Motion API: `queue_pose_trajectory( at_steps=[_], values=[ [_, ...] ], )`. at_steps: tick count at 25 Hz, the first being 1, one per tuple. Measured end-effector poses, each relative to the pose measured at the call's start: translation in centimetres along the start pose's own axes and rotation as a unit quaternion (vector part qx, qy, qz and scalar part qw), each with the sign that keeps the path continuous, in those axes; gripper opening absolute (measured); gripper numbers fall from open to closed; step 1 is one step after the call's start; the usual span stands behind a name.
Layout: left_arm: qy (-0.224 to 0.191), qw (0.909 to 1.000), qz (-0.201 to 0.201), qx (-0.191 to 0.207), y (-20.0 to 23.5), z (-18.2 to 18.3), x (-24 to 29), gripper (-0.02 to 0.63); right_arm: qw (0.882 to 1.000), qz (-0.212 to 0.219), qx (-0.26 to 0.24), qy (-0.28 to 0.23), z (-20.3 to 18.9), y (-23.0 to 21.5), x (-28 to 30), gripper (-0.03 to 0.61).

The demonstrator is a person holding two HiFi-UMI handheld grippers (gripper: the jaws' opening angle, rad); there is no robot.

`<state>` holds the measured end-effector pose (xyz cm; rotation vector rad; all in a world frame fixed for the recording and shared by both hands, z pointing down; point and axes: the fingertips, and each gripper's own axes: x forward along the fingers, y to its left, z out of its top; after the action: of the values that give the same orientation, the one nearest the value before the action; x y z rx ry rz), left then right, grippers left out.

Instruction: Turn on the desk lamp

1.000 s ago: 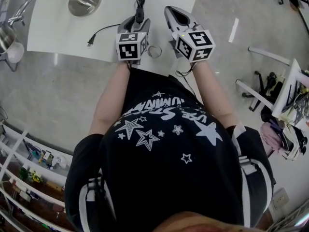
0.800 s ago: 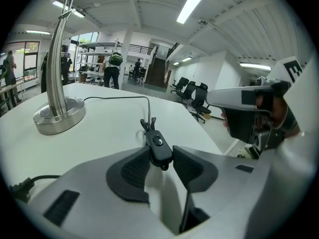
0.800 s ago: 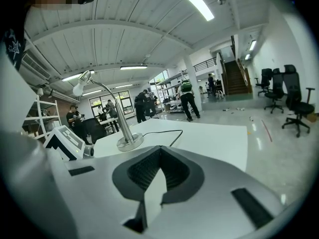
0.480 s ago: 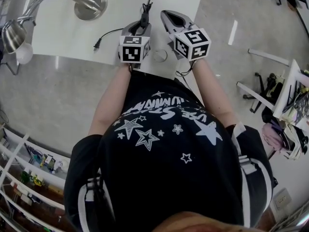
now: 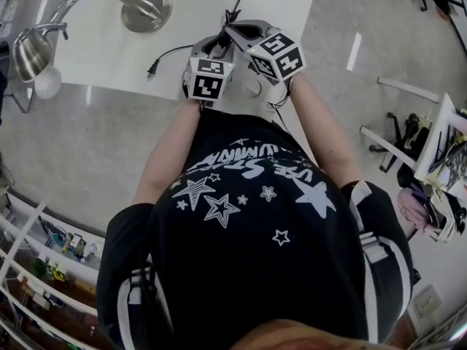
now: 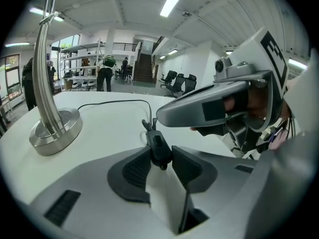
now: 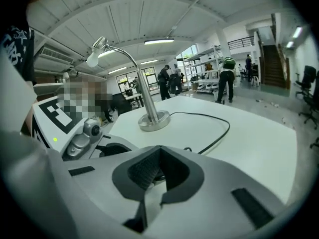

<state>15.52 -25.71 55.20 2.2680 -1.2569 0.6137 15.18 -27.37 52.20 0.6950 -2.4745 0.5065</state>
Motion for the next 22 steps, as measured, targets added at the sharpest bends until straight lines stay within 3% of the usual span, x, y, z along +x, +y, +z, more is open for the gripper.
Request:
queue_pose_trajectory(
  at_steps=[6, 22],
  values=[
    [0.003, 0.9999, -0.006, 0.014, 0.1, 0.1, 0.0, 0.149, 0.999, 0.022, -0.009, 0.046, -1.3, 0.0, 1.4, 0.005],
    [0.009, 0.9997, -0.005, 0.020, 0.3, -0.1, 0.2, 0.146, 0.996, 0.030, 0.007, 0.085, -2.0, -0.5, 2.4, 0.005]
  ],
)
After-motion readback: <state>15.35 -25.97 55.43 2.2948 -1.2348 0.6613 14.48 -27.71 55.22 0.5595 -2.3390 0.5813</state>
